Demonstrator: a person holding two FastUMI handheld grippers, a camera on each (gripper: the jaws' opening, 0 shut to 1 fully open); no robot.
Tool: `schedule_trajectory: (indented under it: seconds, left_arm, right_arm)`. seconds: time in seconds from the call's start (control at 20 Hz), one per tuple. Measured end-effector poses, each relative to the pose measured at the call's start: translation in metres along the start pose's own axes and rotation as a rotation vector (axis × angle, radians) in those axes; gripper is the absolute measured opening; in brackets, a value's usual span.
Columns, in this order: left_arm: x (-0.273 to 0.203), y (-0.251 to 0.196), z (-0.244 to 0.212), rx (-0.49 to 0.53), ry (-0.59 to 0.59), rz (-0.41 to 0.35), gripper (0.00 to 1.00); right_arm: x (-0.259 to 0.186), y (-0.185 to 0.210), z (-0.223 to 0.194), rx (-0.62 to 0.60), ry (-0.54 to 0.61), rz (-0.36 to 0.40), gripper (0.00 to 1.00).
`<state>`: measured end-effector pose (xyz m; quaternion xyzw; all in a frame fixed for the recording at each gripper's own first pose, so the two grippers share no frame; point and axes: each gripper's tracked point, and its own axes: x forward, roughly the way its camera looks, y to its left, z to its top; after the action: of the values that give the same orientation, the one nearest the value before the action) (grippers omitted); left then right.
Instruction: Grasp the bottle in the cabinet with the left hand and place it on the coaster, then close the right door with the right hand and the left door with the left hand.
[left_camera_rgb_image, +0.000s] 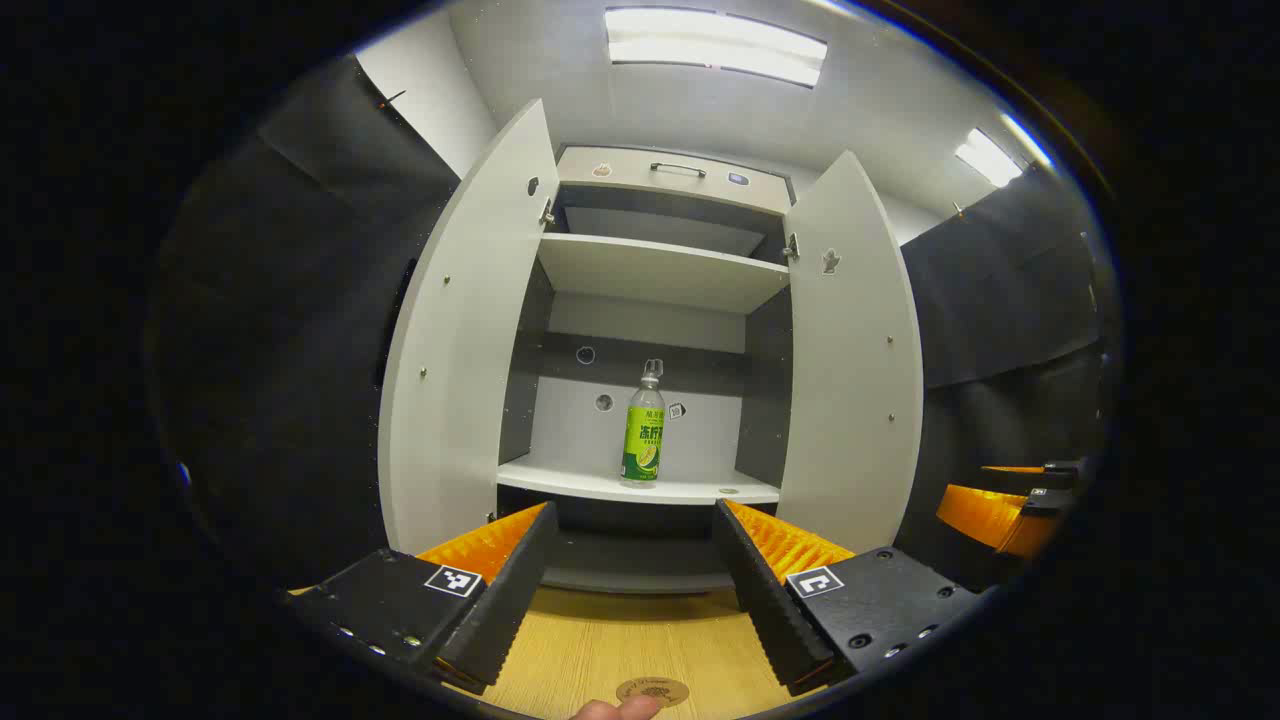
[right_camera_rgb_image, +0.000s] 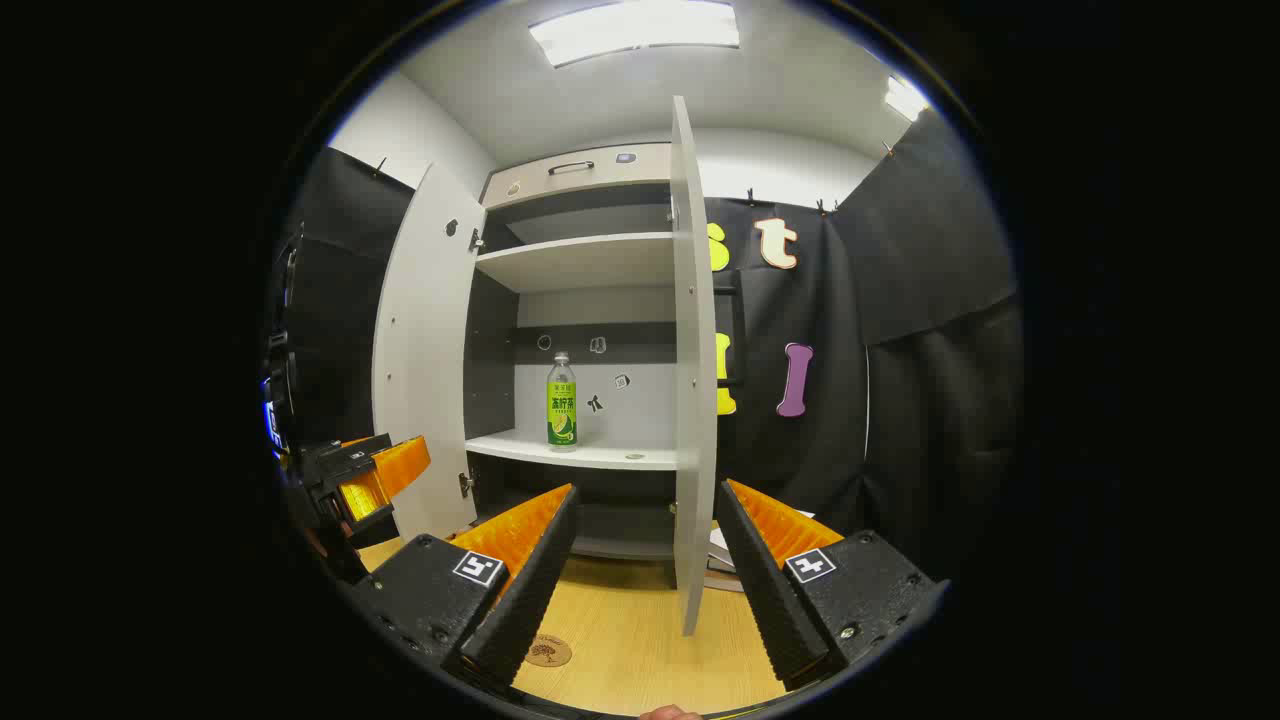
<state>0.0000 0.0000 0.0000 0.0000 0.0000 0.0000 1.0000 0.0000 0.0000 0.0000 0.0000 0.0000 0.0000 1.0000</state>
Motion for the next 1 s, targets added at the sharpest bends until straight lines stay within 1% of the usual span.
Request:
schedule_trajectory:
  seconds: [0.15, 0.3, 0.35, 0.4, 0.45, 0.5, 0.55, 0.6, 0.65, 0.7, 0.75, 0.85, 1.0]
  left_arm:
    - [-0.001, -0.002, 0.000, 0.000, -0.011, -0.005, 0.95]
    - [0.000, -0.006, -0.005, -0.008, 0.004, -0.019, 0.95]
    - [0.000, -0.005, -0.006, -0.010, 0.007, -0.021, 0.99]
    - [0.001, -0.006, -0.007, -0.010, 0.011, -0.023, 0.99]
    - [0.002, -0.005, -0.009, -0.008, 0.013, -0.022, 0.95]
    - [0.002, -0.005, -0.009, -0.005, 0.013, -0.021, 0.95]
    - [0.004, -0.003, -0.008, -0.002, 0.012, -0.015, 0.99]
    - [0.005, -0.001, -0.008, -0.001, 0.009, -0.007, 0.94]
    - [0.006, 0.000, -0.009, -0.004, 0.012, -0.005, 0.95]
    - [0.008, 0.000, -0.011, -0.007, 0.021, -0.007, 0.99]
    - [0.011, 0.000, -0.011, -0.014, 0.026, -0.007, 0.95]
    - [0.023, 0.002, -0.005, -0.036, 0.013, -0.007, 0.95]
    - [0.049, -0.001, 0.002, -0.064, 0.015, -0.050, 0.95]
  right_arm:
    - [0.003, -0.002, -0.001, 0.002, 0.000, -0.008, 0.84]
    - [0.008, -0.002, -0.004, 0.006, 0.013, -0.004, 0.84]
    - [0.009, -0.002, -0.006, 0.011, 0.018, -0.001, 0.84]
    - [0.010, -0.001, -0.006, 0.015, 0.022, -0.001, 0.84]
    - [0.010, -0.002, -0.008, 0.019, 0.027, -0.002, 0.84]
    - [0.010, -0.002, -0.007, 0.020, 0.026, -0.004, 0.84]
    - [0.010, 0.000, -0.006, 0.019, 0.026, 0.001, 0.84]
    - [0.010, 0.000, -0.006, 0.016, 0.026, 0.004, 0.84]
    - [0.010, 0.000, -0.006, 0.013, 0.024, 0.005, 0.84]
    - [0.009, 0.001, -0.004, 0.010, 0.021, 0.007, 0.84]
    - [0.008, 0.002, -0.003, 0.009, 0.018, 0.011, 0.84]
    - [0.004, 0.003, -0.002, 0.003, 0.014, 0.012, 0.84]
    - [-0.002, 0.001, 0.003, -0.006, -0.005, 0.003, 0.84]
